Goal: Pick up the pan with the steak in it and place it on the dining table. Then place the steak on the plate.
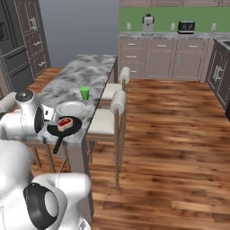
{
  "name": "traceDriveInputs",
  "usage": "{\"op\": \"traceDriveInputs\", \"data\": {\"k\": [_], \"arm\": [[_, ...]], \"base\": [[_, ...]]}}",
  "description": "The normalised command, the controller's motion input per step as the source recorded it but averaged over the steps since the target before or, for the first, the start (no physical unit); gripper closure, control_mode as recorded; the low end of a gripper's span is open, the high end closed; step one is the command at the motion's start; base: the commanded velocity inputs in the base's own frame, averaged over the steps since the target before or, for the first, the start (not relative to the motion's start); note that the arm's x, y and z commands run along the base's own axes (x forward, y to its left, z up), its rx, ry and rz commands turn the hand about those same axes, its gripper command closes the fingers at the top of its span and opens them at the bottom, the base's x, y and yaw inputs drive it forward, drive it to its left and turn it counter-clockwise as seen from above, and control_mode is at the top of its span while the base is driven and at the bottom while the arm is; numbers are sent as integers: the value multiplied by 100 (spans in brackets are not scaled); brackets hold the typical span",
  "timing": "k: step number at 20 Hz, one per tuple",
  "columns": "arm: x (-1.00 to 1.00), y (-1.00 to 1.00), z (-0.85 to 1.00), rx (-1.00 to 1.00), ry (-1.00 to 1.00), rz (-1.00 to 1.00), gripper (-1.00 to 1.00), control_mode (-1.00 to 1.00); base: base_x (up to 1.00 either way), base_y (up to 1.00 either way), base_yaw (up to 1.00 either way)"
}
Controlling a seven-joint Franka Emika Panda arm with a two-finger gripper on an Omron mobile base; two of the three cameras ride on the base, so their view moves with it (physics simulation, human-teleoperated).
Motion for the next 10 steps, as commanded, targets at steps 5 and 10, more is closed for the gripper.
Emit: {"op": "traceDriveInputs", "data": {"k": [5,10], "arm": [[47,0,-1,0,1,0,-100,-100],[68,0,-11,0,0,-1,-100,-100]], "base": [[0,0,0],[0,0,0]]}}
